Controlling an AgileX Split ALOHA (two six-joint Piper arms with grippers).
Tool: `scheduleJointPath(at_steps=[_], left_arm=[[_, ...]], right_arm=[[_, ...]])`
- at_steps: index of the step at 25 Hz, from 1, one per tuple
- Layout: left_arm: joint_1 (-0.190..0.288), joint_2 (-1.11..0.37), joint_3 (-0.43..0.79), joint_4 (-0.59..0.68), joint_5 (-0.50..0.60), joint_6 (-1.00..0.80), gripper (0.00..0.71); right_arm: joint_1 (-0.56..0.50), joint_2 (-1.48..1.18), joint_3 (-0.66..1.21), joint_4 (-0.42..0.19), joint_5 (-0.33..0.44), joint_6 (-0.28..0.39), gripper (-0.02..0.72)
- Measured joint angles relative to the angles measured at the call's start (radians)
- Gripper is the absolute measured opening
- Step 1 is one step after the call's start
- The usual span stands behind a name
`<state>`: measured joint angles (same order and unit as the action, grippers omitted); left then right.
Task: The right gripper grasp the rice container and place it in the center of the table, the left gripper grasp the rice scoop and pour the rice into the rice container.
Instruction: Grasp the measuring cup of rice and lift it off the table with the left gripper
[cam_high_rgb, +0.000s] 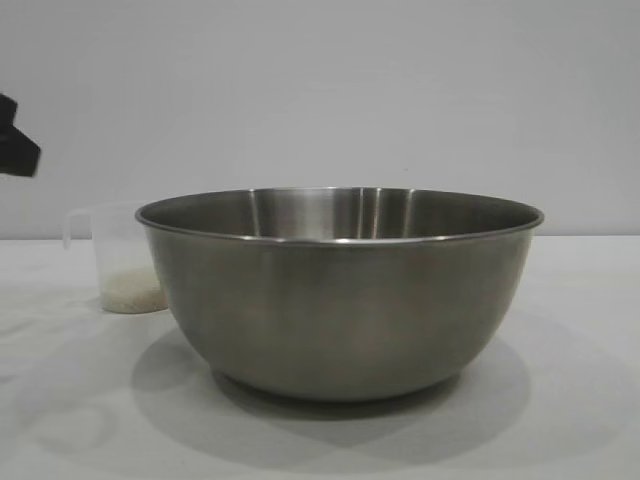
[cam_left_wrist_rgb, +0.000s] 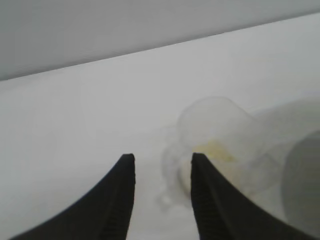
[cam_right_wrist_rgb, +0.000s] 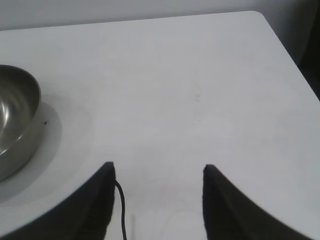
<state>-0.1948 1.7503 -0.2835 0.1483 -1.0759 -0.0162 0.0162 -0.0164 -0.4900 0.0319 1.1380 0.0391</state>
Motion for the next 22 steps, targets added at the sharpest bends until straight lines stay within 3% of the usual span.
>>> scheduleJointPath(at_steps=[5,13,22], left_arm=[[0.0,0.107,0.0,-0.004,-0.058,-0.019,0.22],[0.0,0.246,0.0,-0.048,-0.06,-0.027,0.22],[0.0,0.261,-0.026,-0.056,-0.062,-0.029,0.22]], right_arm=[[0.0,0.0,0.0,0.0,0.0,0.0,0.333],[0.0,0.0,0.0,0.0,0.0,0.0,0.333],[0.0,0.0,0.0,0.0,0.0,0.0,0.333]])
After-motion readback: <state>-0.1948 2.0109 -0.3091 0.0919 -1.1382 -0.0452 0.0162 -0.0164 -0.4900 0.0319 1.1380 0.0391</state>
